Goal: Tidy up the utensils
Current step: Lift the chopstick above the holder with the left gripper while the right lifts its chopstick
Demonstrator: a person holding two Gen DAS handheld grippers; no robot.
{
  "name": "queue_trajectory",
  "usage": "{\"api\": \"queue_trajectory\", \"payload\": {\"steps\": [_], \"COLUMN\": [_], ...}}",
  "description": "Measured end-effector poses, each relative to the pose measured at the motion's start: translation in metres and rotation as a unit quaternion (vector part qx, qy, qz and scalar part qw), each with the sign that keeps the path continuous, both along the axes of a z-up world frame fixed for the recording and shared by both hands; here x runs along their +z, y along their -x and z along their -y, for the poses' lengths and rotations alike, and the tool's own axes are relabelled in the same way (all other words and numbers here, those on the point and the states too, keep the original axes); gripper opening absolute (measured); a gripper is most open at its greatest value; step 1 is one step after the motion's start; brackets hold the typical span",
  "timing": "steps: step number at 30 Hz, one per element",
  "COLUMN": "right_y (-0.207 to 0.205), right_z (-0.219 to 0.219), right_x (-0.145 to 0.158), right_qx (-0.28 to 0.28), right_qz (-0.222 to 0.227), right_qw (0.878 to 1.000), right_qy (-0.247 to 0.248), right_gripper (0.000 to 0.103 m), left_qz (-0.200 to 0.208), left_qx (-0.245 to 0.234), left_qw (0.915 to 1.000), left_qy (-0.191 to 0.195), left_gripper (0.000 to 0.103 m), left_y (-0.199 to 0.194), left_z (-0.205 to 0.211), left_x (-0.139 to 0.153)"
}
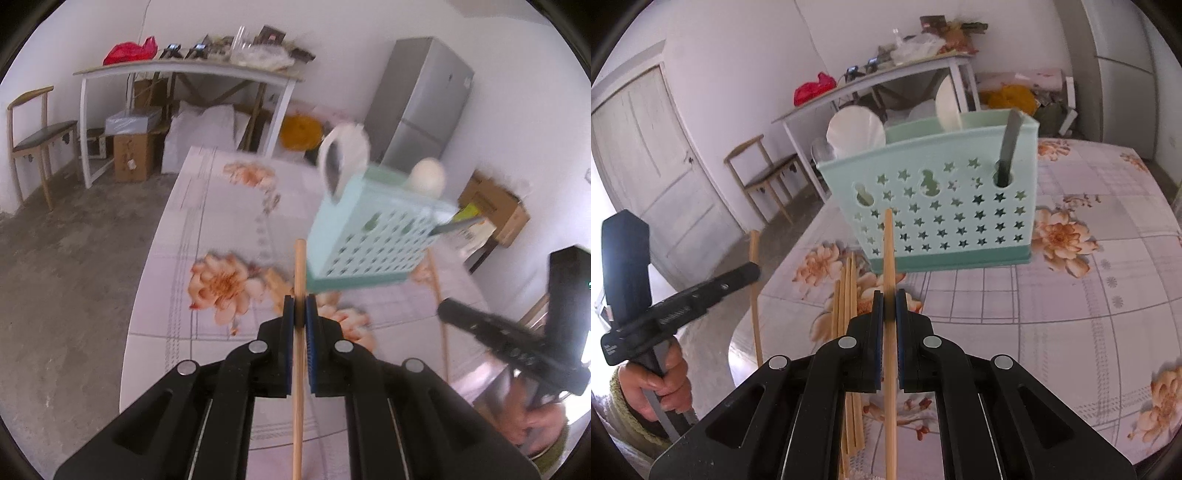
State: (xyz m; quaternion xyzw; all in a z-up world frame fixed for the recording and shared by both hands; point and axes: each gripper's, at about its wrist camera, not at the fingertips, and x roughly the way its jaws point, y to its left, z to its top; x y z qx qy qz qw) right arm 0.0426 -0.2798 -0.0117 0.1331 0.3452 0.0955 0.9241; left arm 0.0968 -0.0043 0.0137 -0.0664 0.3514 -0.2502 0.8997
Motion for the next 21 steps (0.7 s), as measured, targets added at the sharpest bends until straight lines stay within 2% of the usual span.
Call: {"api": "queue_trajectory", "payload": {"steps": [11,16,21], "right_y": [0.006,0.008,0.009], "right_z": [0.008,0.014,0.018], "right_x": [0.000,-0.001,-0.002], "right_qx": [-0.010,-0.015,-0.018], "right_qz": [0.011,0.015,0.015], "right_qw": [1.000,0.999,0.999], "right_qy": [-0.018,-0.026,-0.032], "right_gripper": [0.004,0.004,0.004], "left_qz": [0.070,0.119,0.177], "left_qx": [-0.020,-0.038,-0.051], "left_qw": [0.9966,0.9899,0.9780], "left_qy": [0.038,0.067,0.098], "left_gripper": [0.005,0.005,0.005], "left_y": [0.017,0.016,0.007], "left_z": [0.002,0.007,0.021], "left_x": [0.066,0.112,0.161]}}
